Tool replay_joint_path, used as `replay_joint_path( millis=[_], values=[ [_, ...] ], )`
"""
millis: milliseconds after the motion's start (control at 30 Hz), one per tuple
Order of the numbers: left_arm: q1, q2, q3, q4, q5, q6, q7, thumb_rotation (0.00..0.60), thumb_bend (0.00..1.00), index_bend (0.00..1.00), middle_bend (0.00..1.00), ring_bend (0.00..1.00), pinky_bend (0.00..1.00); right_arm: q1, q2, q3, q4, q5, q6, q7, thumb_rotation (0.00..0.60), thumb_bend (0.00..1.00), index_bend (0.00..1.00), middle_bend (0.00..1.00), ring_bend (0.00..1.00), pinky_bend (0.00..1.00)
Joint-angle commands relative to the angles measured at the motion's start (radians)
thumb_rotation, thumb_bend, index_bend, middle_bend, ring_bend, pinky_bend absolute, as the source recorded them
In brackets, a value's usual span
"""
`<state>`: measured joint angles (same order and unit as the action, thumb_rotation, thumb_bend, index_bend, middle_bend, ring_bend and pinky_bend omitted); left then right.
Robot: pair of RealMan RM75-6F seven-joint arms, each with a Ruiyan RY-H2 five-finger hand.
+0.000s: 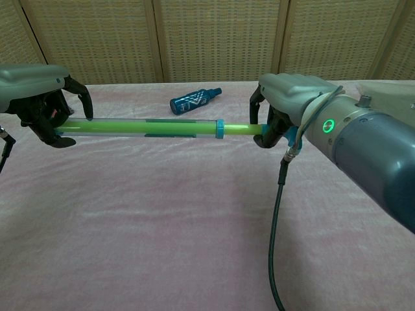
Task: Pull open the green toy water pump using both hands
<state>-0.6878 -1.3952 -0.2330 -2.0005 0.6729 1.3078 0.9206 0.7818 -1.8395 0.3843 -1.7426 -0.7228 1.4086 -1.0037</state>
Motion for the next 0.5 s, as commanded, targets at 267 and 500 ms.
replay_joint_path(
  millis=[267,500],
  values=[
    [-0.019,-0.035,0.026,0.028,0.022,0.033,-0.007,0.600,0.56,0.57,0.79,0.72,0.66,0.006,0.024,0.002,-0.053,0.003,0.028,0.005,0.600,0.63,0.88,0.99,0.96,0.77],
    [-0.009,-0.027,0.048,0.033,0.045,0.050,-0.035,0.600,0.56,0.57,0.79,0.72,0.66,0.007,0.044,0.000,-0.071,0.017,0.043,0.007,0.600,0.63,0.88,0.99,0.96,0.77]
  ],
)
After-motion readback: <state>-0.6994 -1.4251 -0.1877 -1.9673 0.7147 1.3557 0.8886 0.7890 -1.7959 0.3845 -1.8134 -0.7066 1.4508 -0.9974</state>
